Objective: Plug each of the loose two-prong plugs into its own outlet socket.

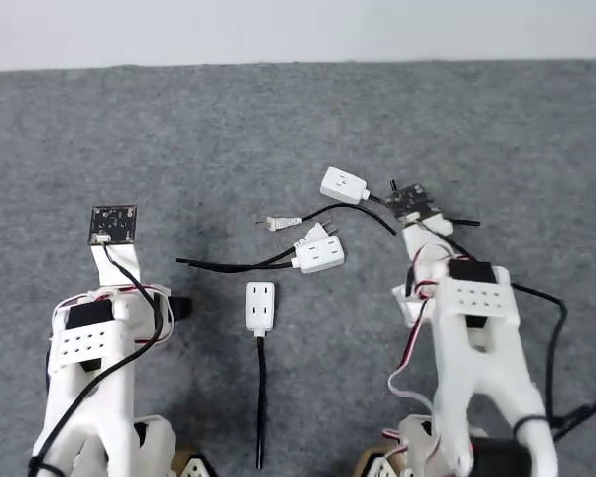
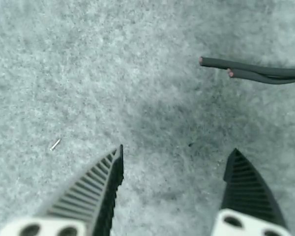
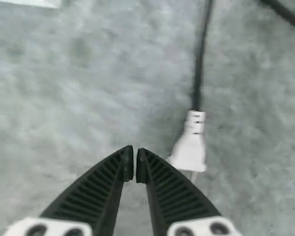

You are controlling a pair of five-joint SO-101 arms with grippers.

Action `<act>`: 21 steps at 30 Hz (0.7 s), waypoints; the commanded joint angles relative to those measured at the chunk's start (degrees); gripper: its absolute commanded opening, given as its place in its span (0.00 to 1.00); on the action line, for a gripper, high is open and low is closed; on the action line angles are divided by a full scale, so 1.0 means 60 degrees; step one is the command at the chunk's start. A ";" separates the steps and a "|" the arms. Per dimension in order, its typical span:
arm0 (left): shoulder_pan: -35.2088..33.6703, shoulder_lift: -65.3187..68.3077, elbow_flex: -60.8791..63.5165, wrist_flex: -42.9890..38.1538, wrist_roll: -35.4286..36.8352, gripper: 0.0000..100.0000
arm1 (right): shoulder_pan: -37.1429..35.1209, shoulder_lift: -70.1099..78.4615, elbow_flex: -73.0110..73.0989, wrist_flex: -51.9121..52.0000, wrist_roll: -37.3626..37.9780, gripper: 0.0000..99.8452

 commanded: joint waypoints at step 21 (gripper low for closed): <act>-0.0044 -0.0264 -0.0037 -0.0425 0.0352 0.31 | 0.1018 0.2322 -0.3092 -0.0256 0.1201 0.09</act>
